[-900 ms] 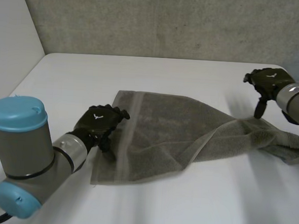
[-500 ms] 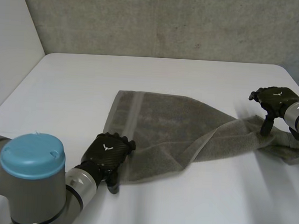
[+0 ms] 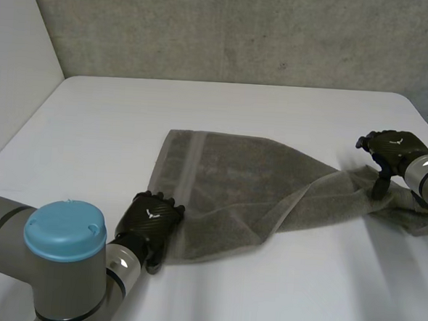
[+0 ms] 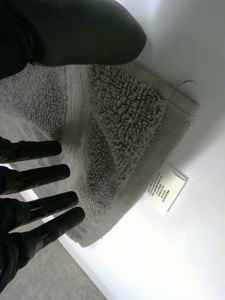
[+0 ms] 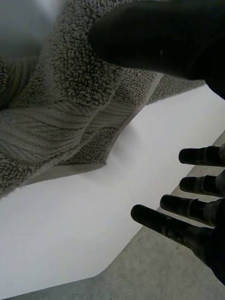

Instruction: Fold the towel.

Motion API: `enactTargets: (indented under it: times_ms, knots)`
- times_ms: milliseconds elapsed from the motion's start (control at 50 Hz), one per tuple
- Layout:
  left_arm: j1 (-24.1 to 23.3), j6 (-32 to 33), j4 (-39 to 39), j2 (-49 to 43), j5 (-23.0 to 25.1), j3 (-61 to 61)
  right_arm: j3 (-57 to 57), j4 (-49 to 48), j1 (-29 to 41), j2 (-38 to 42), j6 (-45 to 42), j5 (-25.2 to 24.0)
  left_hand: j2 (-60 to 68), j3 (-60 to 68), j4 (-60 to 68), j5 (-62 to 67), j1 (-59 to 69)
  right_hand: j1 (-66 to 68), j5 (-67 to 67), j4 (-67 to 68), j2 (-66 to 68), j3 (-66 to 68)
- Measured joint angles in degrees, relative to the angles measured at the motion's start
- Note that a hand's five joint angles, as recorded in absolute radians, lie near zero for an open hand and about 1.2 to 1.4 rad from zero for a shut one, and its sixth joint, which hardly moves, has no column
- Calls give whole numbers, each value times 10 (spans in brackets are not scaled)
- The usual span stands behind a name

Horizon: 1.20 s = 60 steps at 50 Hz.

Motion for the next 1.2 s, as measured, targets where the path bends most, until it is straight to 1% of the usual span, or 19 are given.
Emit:
enactTargets:
  times_ms: [120, 260, 460, 540, 560, 600, 620, 660, 680, 740, 800, 920, 1000, 1060, 1140, 1200]
  knots:
    - [0, 0, 0, -11, 0, 13, 1, 0, 1, 2, 0, 0, 27, 26, 28, 26, 28, 0, 0, 0, 0, 0]
    - [1, 0, 0, -24, 0, 38, 2, -1, 1, 2, -1, 1, 115, 112, 114, 104, 111, 0, 0, 0, 0, 0]
    - [1, 0, 0, -39, -1, 71, 3, -1, 3, 2, -1, 1, 160, 157, 158, 145, 156, 0, 0, 0, 0, 0]
    - [1, 1, -1, -47, -1, 79, 3, -1, 3, 2, -1, 1, 305, 303, 307, 292, 307, 0, 0, 0, 0, 0]
    - [1, 1, -1, -48, -1, 81, 3, -1, 3, 2, -1, 1, 367, 366, 370, 348, 365, 0, 0, 0, 0, 0]
    - [2, 1, -2, -50, -1, 83, 2, -1, 3, 2, -1, 1, 447, 448, 449, 435, 453, 0, 0, 0, 0, 0]
    - [2, 1, -3, -50, -1, 84, 2, -1, 2, 2, -1, 1, 516, 519, 519, 507, 515, 0, 0, 0, 0, 0]
    - [3, 0, -4, -49, -1, 85, 1, -1, 2, 2, -1, 1, 580, 587, 579, 562, 559, 0, 0, 0, 0, 0]
    - [4, 0, -5, -48, -2, 86, 0, 0, 2, 2, -1, 1, 594, 606, 596, 573, 559, 0, 0, 0, 0, 0]
    - [9, -1, -5, -42, -4, 87, -3, 0, 1, 2, -1, 1, 595, 615, 600, 574, 559, 0, 0, 0, 0, 0]
    - [24, -3, -5, -23, -5, 88, -14, 4, -3, 2, -3, 1, 595, 616, 600, 574, 559, 0, 0, 0, 0, 0]
    - [84, -6, -3, 32, -5, 88, -48, 33, -19, -2, -16, -1, 595, 616, 605, 574, 559, 0, 0, 0, 0, 0]
    - [110, -6, -4, 48, -3, 88, -78, 71, -28, -2, -27, -7, 595, 616, 605, 574, 559, 0, 0, 0, 0, 0]
    - [123, -4, -6, 55, -2, 85, -111, 111, -34, 1, -32, -20, 595, 616, 605, 574, 559, 3, 1, 0, 0, 1]
    - [135, -3, -7, 60, 1, 76, -160, 170, -46, 13, -29, -56, 595, 616, 605, 574, 559, 3, 2, 0, 0, 1]
    - [138, -2, -8, 61, 2, 70, -184, 197, -50, 25, -21, -74, 595, 617, 605, 574, 559, 3, 2, 0, 0, 1]
